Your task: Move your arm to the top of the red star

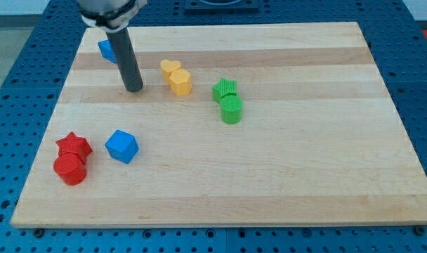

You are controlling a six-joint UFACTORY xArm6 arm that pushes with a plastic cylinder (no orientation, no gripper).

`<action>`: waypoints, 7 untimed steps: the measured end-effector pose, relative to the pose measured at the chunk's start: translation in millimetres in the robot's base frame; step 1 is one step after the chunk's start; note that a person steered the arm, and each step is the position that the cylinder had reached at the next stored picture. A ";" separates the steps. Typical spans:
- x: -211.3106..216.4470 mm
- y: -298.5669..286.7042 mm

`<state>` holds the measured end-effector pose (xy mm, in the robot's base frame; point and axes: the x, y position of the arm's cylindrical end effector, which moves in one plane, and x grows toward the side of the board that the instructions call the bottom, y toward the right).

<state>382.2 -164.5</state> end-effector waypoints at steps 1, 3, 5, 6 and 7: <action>6.2 0.0; 23.3 -50.5; 63.4 -66.5; 95.4 -66.5; 101.8 -61.2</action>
